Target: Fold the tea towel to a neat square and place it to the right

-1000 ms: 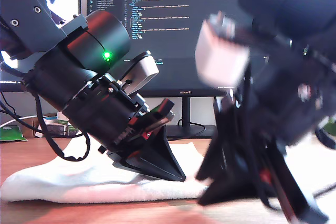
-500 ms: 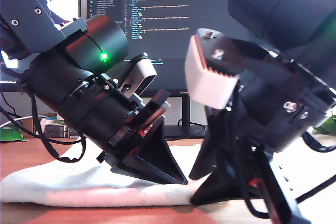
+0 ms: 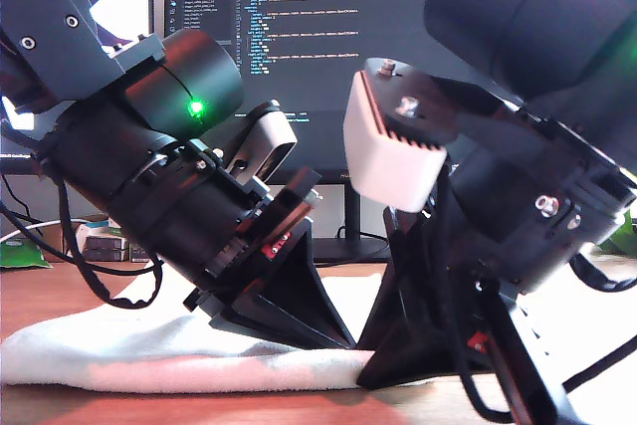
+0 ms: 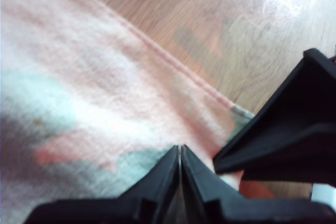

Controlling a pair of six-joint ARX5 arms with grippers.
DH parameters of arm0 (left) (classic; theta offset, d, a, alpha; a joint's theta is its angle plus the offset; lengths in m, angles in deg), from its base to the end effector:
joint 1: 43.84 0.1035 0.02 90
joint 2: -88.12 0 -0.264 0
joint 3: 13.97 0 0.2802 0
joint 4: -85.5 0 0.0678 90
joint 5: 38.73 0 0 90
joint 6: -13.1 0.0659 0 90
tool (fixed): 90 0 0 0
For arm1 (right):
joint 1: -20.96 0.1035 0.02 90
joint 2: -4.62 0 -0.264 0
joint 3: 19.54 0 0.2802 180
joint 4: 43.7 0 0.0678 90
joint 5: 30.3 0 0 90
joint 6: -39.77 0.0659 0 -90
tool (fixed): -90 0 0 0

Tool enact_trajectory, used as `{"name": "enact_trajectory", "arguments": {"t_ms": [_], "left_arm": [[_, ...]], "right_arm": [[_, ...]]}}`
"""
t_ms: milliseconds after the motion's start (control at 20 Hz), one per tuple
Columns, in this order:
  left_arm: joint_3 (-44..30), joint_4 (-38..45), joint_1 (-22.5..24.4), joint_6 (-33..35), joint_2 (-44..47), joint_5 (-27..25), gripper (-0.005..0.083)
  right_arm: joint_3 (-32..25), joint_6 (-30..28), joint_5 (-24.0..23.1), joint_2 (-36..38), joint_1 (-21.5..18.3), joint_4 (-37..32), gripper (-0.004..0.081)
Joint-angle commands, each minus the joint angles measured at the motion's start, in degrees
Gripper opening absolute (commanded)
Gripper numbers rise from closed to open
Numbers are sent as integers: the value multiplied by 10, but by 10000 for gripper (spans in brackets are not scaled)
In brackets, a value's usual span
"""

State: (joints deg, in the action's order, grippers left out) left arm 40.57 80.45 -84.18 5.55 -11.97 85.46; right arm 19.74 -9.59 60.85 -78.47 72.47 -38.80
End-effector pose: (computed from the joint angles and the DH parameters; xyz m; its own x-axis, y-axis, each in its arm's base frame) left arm 0.2353 -0.2484 0.0689 0.0364 -0.7682 -0.6392 0.7229 0.4619 -0.5139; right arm 0.1724 0.2189 0.0712 0.3949 0.5289 -0.7512 -0.8699 -0.0477 -0.4909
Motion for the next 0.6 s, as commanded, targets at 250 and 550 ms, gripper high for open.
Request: {"name": "enact_trajectory", "arguments": {"t_ms": [250, 550], "left_arm": [[-12, -54, 14, 49, 84, -21, -23], [-12, -165, 25, 127, 186, -124, -23]], "right_arm": [[-5, 59, 2, -26, 14, 45, -13], [51, 93, 3, -4, 30, 165, -13]]}}
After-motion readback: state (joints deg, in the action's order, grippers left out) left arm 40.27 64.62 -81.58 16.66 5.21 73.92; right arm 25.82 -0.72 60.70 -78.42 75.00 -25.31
